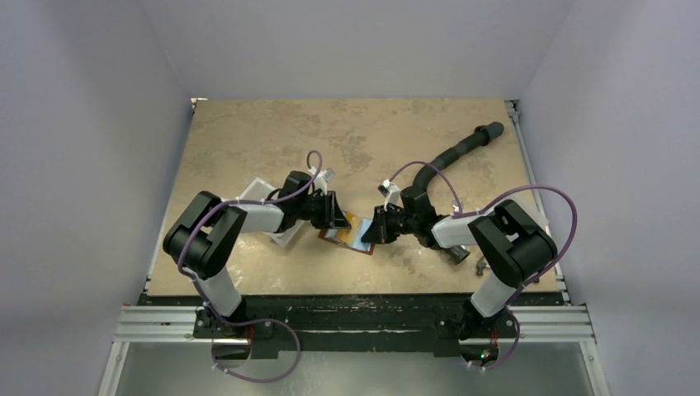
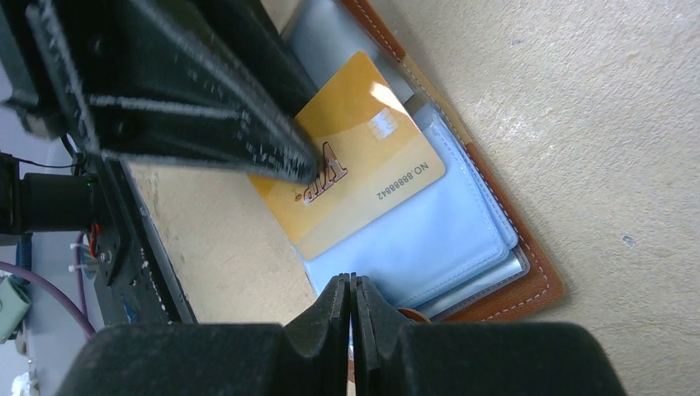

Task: Put the credit cards into the card holder
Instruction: Insert the credit card into the card holder.

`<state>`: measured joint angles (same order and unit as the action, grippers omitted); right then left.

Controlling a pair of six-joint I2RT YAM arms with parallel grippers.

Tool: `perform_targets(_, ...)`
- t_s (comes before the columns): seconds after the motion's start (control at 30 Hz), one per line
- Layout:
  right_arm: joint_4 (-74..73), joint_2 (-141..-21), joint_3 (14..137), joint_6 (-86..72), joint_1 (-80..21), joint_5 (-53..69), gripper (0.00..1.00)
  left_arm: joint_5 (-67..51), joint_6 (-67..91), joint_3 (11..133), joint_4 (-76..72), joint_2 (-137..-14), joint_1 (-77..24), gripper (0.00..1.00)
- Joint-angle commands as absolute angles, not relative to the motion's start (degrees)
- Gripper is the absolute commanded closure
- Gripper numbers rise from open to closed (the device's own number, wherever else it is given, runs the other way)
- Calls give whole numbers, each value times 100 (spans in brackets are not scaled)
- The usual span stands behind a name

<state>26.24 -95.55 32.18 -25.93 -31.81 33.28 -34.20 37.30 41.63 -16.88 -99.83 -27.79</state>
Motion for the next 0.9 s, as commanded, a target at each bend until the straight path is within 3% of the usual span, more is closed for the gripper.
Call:
perform_targets(0.0,2487,-9673,3253,-2452,-3188,3156,89,-2584,3445,4157,-1331,-9451,-3221,67)
perform_targets(0.27,2474,-9669,3255,-2435,-3185,3122,89,-1169,2885,4802,199,-9019,-3717,53)
perform_targets(0.5,2476,-9681,3265,-2426,-3188,3111,89,-922,2816,4870,389,-9011,-3829,47)
perform_targets(0.87,2496,-9701,3254,-2434,-3184,3138,89,-1064,2976,4966,109,-9373,-4164,49)
